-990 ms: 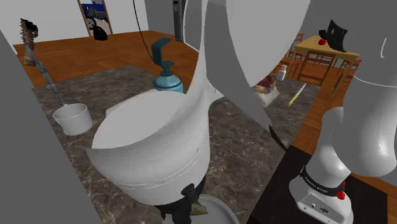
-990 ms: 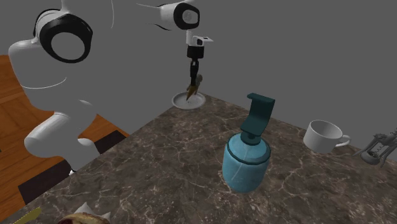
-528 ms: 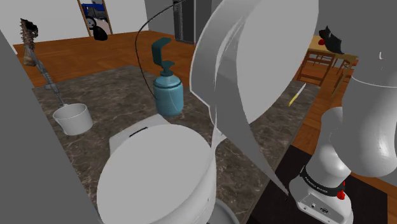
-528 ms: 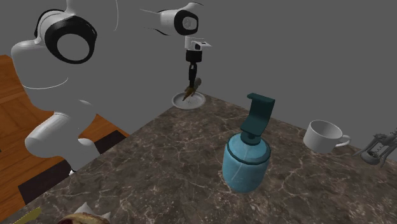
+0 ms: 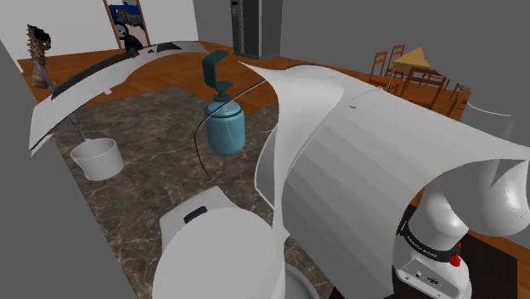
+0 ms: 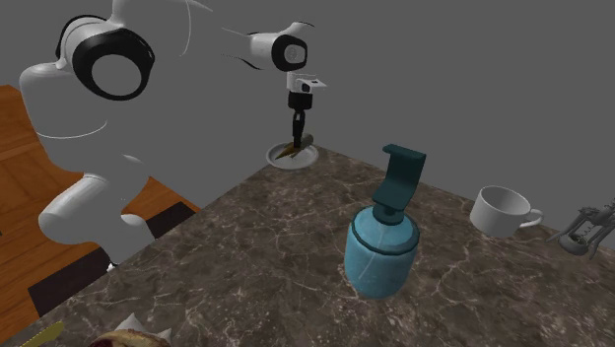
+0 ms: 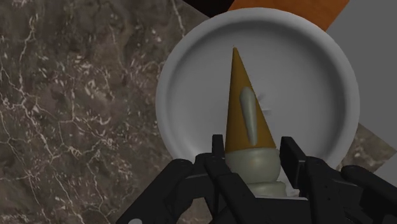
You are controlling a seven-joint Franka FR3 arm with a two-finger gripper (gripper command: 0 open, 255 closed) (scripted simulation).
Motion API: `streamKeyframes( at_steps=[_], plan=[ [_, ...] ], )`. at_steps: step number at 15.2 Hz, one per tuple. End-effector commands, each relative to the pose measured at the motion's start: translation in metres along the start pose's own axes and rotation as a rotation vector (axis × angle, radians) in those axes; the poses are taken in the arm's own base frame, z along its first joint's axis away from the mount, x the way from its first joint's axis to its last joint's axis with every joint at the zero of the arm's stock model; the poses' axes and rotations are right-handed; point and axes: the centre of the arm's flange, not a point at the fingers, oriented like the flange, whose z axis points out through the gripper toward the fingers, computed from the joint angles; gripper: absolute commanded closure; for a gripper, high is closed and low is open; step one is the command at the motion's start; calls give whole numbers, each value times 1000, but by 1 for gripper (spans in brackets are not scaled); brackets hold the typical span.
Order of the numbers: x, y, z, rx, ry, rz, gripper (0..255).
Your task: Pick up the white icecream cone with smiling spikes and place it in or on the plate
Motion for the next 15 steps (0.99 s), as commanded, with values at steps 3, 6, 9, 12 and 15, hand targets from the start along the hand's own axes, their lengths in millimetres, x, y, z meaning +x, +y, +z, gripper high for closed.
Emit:
streamKeyframes(
  at_steps=[3, 6, 9, 12, 15],
  plan=[
    [1, -1, 10, 0, 0, 0, 255],
    [1, -1, 10, 0, 0, 0, 255],
    [1, -1, 10, 0, 0, 0, 255],
    [3, -1, 11, 0, 0, 0, 0],
    [1, -1, 11, 0, 0, 0, 0]
  ],
)
